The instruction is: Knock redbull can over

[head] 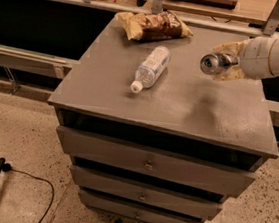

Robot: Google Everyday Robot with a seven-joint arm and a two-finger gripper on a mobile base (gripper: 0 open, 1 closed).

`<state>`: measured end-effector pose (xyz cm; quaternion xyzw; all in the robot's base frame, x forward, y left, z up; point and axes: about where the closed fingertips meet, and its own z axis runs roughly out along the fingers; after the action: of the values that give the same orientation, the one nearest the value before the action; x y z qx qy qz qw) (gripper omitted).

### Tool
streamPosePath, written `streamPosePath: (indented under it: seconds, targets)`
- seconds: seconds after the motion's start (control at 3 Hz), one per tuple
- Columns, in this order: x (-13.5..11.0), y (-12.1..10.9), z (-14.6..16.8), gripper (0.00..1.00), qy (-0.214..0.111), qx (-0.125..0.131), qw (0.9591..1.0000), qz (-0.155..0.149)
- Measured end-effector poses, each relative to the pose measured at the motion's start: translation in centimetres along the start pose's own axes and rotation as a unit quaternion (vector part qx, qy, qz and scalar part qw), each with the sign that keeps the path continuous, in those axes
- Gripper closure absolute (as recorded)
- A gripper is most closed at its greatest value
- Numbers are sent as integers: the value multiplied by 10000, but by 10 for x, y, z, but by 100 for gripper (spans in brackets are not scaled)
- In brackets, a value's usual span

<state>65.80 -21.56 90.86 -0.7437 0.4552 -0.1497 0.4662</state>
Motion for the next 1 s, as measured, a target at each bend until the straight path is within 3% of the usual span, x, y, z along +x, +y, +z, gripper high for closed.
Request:
streamPosePath:
  seconds: [0.33, 1.0]
  targets:
    - [-5, 2, 10, 100, 103, 154, 9990, -409]
    - [-3, 21, 33, 100, 488, -114, 9970, -591]
